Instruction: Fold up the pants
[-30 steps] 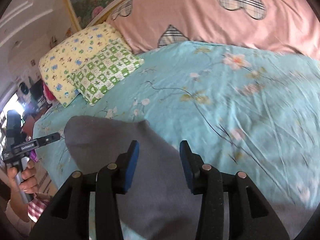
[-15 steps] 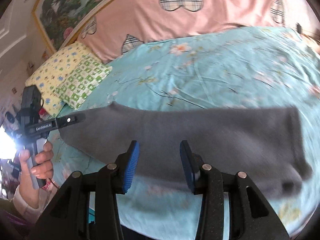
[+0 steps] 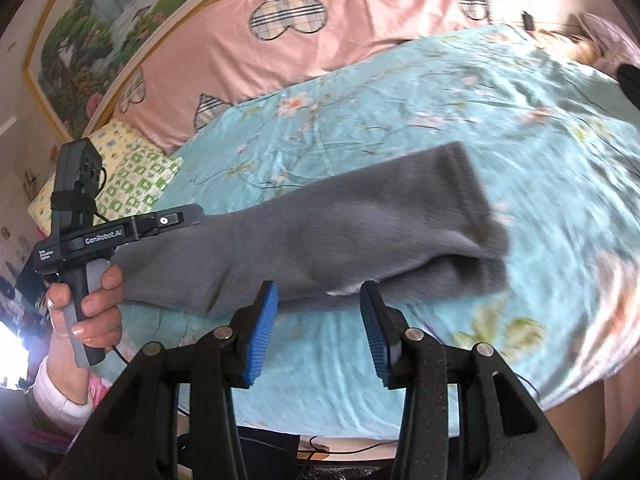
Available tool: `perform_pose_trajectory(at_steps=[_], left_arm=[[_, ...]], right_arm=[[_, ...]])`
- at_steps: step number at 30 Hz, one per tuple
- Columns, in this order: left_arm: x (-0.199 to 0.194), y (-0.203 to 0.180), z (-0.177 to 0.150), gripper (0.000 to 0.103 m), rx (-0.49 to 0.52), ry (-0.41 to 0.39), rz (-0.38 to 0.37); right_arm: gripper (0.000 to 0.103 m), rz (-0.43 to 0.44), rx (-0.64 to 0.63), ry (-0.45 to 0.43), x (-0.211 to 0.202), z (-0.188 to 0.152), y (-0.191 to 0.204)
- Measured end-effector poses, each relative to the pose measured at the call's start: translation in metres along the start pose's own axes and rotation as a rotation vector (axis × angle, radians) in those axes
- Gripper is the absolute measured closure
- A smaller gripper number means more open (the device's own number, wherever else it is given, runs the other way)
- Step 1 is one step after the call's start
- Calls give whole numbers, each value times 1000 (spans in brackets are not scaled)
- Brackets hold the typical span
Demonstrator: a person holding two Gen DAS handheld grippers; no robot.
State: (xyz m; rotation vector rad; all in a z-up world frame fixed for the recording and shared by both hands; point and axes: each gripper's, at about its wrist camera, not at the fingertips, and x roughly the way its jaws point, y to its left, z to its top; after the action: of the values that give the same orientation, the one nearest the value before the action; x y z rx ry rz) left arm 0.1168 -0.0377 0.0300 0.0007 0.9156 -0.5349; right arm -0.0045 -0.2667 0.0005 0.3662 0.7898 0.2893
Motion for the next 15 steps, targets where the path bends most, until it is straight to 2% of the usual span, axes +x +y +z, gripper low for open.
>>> perform_pose_trajectory(at_steps=[3,15], left_arm=[[4,-7,6,37,24,9,-10],[27,-43,32,33,174,59,-47]], right_arm=[[53,-29,53,-16,-8,-3,-15],[49,-70,171,-35,-16,-6,-43]])
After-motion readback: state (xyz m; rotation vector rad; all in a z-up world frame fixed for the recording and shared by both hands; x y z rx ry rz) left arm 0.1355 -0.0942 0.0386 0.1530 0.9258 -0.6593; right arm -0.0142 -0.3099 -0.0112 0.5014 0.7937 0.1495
